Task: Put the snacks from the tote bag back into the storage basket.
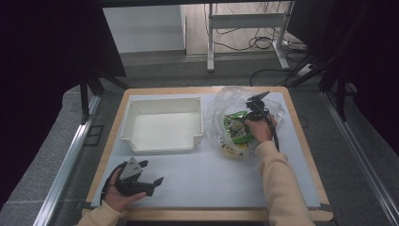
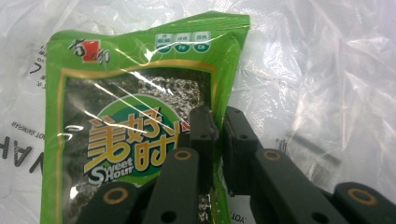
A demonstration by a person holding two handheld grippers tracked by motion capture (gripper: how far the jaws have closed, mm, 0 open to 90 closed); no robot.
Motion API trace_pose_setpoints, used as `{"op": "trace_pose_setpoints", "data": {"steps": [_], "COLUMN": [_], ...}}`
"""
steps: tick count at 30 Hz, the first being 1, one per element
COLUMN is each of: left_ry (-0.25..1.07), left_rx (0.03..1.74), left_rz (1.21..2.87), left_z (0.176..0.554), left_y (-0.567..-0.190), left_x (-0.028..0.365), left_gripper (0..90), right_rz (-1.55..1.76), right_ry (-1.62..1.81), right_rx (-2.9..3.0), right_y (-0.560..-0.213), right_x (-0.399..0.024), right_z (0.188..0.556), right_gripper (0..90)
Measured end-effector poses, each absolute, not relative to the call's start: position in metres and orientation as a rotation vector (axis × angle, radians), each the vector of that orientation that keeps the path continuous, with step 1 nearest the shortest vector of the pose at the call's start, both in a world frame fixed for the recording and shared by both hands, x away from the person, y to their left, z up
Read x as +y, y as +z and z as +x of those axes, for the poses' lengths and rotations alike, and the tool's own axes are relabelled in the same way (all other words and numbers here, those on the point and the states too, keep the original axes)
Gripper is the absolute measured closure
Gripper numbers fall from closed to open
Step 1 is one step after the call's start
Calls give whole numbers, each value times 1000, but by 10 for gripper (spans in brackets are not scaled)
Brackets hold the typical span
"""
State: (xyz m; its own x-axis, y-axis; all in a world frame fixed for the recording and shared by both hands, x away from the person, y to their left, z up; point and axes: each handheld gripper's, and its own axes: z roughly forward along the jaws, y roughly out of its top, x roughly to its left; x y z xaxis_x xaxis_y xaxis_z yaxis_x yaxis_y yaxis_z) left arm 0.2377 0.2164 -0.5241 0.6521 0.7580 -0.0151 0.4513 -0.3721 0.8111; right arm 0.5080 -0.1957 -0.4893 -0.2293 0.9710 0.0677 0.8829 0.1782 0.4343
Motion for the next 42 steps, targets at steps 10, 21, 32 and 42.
{"op": "trace_pose_setpoints", "data": {"steps": [10, 21, 32, 42], "left_ry": [463, 465, 466, 467], "left_rx": [940, 942, 944, 946], "left_rz": [2023, 2024, 2028, 2027], "left_z": [238, 238, 238, 238], "left_y": [-524, -524, -524, -524], "left_x": [217, 218, 217, 217], "left_gripper": [144, 144, 144, 144], "right_rz": [1767, 1707, 1640, 1635], "right_ry": [571, 659, 829, 911], "right_rx": [2219, 2197, 2135, 2063], "right_y": [-486, -471, -449, -438], "right_x": [-193, -198, -208, -216], "right_z": [506, 497, 481, 474], "right_gripper": [888, 895, 897, 898]}}
